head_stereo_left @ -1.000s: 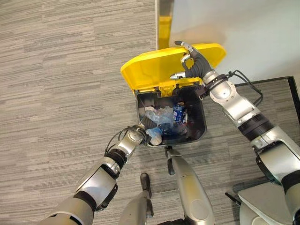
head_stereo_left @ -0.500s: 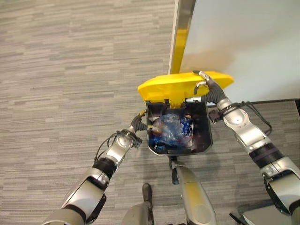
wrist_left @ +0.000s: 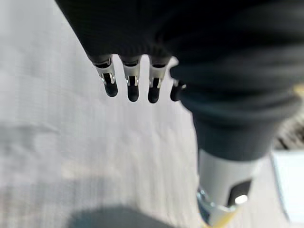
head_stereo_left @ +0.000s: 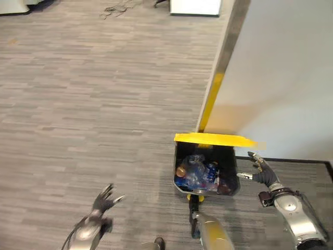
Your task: Gather garbage on tea table into small bin, then transfer packed bag to large trash can.
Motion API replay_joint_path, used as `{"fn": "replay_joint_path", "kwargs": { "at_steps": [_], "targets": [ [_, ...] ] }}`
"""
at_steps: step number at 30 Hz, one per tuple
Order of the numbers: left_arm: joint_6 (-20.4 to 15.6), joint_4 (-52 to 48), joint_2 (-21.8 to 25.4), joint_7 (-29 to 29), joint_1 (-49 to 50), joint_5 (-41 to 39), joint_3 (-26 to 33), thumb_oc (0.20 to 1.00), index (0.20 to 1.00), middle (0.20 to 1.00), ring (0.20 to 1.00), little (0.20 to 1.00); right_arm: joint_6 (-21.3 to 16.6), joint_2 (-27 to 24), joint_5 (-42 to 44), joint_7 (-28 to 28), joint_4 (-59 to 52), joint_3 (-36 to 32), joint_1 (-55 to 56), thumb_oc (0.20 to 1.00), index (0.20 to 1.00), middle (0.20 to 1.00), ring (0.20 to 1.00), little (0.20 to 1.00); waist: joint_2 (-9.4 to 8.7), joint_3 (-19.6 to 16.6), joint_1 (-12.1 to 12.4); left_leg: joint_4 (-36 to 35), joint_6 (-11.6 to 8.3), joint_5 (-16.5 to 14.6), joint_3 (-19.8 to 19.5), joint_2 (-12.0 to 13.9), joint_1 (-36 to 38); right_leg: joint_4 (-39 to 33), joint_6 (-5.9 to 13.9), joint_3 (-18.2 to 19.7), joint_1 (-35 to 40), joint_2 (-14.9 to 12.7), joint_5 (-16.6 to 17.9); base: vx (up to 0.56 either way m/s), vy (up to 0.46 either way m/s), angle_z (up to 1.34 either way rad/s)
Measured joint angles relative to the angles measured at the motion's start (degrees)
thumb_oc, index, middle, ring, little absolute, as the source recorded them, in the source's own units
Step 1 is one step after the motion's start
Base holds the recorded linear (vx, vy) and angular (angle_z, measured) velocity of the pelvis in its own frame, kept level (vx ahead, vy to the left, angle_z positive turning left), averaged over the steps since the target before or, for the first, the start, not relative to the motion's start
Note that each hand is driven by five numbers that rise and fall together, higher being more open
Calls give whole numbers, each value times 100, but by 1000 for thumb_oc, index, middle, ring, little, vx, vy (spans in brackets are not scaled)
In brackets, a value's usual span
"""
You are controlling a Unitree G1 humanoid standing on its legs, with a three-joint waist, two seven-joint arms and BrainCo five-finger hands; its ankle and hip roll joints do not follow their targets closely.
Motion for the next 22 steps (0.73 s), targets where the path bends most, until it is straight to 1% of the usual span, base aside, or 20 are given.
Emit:
{"fn": "replay_joint_path", "kwargs": {
  "at_steps": [1, 2, 3, 4, 5, 6, 7, 8, 9, 10, 11, 12, 13, 14, 15, 16, 17, 18, 19, 22],
  "targets": [
    [61, 282, -71, 28, -10, -135, 62, 1000, 1000, 1000, 1000, 1000, 96, 59, -23, 31, 276, -5, 145, 1000, 1000, 1000, 1000, 1000, 156, 41, -4, 67, 167, 156, 165, 45, -100, 348, -118, -245, -29, -52, -78, -322, 58, -57],
    [65, 334, -115, 27, -69, -137, 57, 1000, 1000, 1000, 1000, 1000, 149, 71, -23, 40, 428, -9, 247, 1000, 1000, 1000, 1000, 1000, 195, -1, 15, -5, 269, 210, 194, 89, -120, 843, -416, -330, -127, -33, -410, -224, 35, -24],
    [59, 372, -110, 6, -18, -134, 49, 1000, 1000, 1000, 1000, 1000, 167, 89, -22, 55, 549, -8, 297, 1000, 1000, 1000, 1000, 1000, 255, -30, 22, -49, 309, 425, 289, 149, -229, 1719, -520, -265, -266, -22, -781, -175, 25, -13],
    [66, 406, -71, -8, -42, -136, 58, 1000, 1000, 1000, 1000, 1000, 161, 108, -22, 55, 767, -10, 297, 1000, 1000, 1000, 1000, 1000, 304, -77, 12, -51, 315, 511, 277, 217, -409, 3043, -637, -154, -543, -3, -1210, -62, 2, -17],
    [75, 388, -36, 3, -94, -134, 63, 1000, 1000, 1000, 1000, 1000, 213, 107, -22, 61, 833, -38, 341, 1000, 1000, 1000, 1000, 1000, 351, -77, 34, -179, 338, 609, 284, 272, -454, 3522, -644, -46, -563, 56, -1418, -74, -27, -20],
    [84, 364, -5, 9, -53, -135, 64, 1000, 1000, 1000, 1000, 1000, 211, 90, -21, 75, 819, -54, 374, 1000, 1000, 1000, 1000, 1000, 398, -73, 58, -368, 365, 799, 288, 297, -478, 3391, -615, -14, -283, 75, -1668, -28, -132, -41],
    [140, 375, 44, 19, -22, -134, 63, 1000, 1000, 1000, 1000, 1000, 199, 97, -15, 87, 847, -110, 336, 1000, 1000, 1000, 1000, 1000, 436, -49, 88, -580, 348, 1009, 376, 305, -516, 3337, -627, 222, 76, 67, -2023, -5, -128, -41],
    [156, 370, 48, 24, -19, -135, 45, 1000, 1000, 1000, 1000, 1000, 203, 95, -15, 91, 872, -134, 316, 1000, 1000, 1000, 1000, 1000, 429, -56, 98, -694, 251, 1083, 394, 305, -530, 3198, -623, 320, 326, 80, -2143, 29, -163, -28],
    [158, 327, 46, 33, 4, -135, 22, 1000, 1000, 1000, 1000, 1000, 200, 108, -13, 98, 871, -161, 348, 1000, 1000, 1000, 1000, 1000, 507, -68, 95, -819, 117, 1157, 361, 310, -587, 2702, -629, 380, 621, 122, -2281, 14, -63, -15],
    [154, 322, 65, 28, -2, -135, -11, 1000, 1000, 1000, 1000, 1000, 202, 114, -12, 101, 876, -159, 364, 1000, 1000, 1000, 1000, 1000, 519, -116, 106, -875, 78, 1184, 347, 306, -695, 2069, -626, 467, 812, 181, -2361, 60, -150, -29],
    [148, 327, 70, 30, -37, -137, 1, 1000, 1000, 1000, 1000, 1000, 200, 118, -10, 117, 888, -152, 313, 1000, 1000, 1000, 1000, 1000, 405, -173, 186, -950, -19, 1255, 385, 289, -750, 1561, -649, 443, 949, 197, -2342, 77, -132, -49],
    [151, 332, 94, 28, -29, -137, 1, 1000, 1000, 1000, 1000, 1000, 199, 133, -7, 117, 893, -154, 279, 1000, 1000, 1000, 1000, 1000, 378, -204, 250, -1013, -111, 1319, 386, 269, -854, 1048, -697, 448, 1109, 241, -2314, 93, -168, -37],
    [171, 343, 41, 23, -48, -136, -51, 1000, 1000, 1000, 1000, 1000, 203, 113, 5, 114, 896, -204, 265, 1000, 1000, 1000, 1000, 1000, 465, -204, 227, -1120, -219, 1390, 371, 355, -888, 635, -973, 432, 1217, 330, -2180, 65, -104, -9],
    [165, 301, 24, -12, -21, -136, -98, 1000, 1000, 1000, 1000, 1000, 201, 84, 22, 111, 878, -232, 346, 1000, 1000, 1000, 1000, 1000, 514, -284, 212, -1289, -304, 1439, 361, 413, -919, 286, -1010, 391, 1293, 436, -2093, 54, -88, 7],
    [162, 244, 32, -30, 13, -136, -100, 1000, 1000, 1000, 1000, 1000, 202, 67, 73, 111, 887, -236, 403, 1000, 1000, 1000, 1000, 1000, 481, -345, 204, -1493, -434, 1411, 360, 438, -915, -15, -1160, 447, 1322, 464, -1947, 36, -52, 4],
    [156, 206, 68, -39, 11, -136, -80, 1000, 1000, 1000, 1000, 1000, 202, 73, 106, 112, 910, -228, 417, 1000, 1000, 1000, 1000, 1000, 368, -370, 193, -1490, -565, 1318, 378, 401, -928, -258, -1252, 444, 1374, 394, -1748, 74, -93, -14],
    [158, 209, 98, -50, -25, -136, -54, 1000, 1000, 1000, 1000, 1000, 207, 79, 140, 108, 918, -241, 461, 1000, 1000, 1000, 1000, 1000, 181, -353, 213, -678, -257, 1165, 382, 313, -1069, -483, -1305, 305, 1381, 250, -1342, 52, -63, -14],
    [160, 208, 75, -62, 18, -136, -65, 1000, 1000, 1000, 1000, 1000, 204, 23, 197, 109, 894, -247, 494, 1000, 1000, 1000, 1000, 1000, 262, -385, 211, -427, -263, 1082, 360, 415, -1048, -482, -1271, 303, 1455, 356, -1311, 69, -79, -6],
    [156, 212, 49, -65, 98, -136, -64, 1000, 1000, 1000, 1000, 1000, 190, -58, 223, 106, 894, -256, 551, 1000, 1000, 1000, 1000, 1000, 402, -481, 189, -714, -235, 1150, 266, 509, -907, -563, -1238, 318, 1466, 507, -1279, 31, -26, 17],
    [143, 157, 57, -66, 59, -136, -101, 1000, 1000, 1000, 1000, 1000, 200, -103, 269, 100, 994, -290, 605, 1000, 1000, 1000, 1000, 1000, 379, -502, 167, -1388, -281, 1382, 172, 496, -626, -574, -1223, 330, 1452, 496, -1276, 42, -40, 16]
  ]
}}
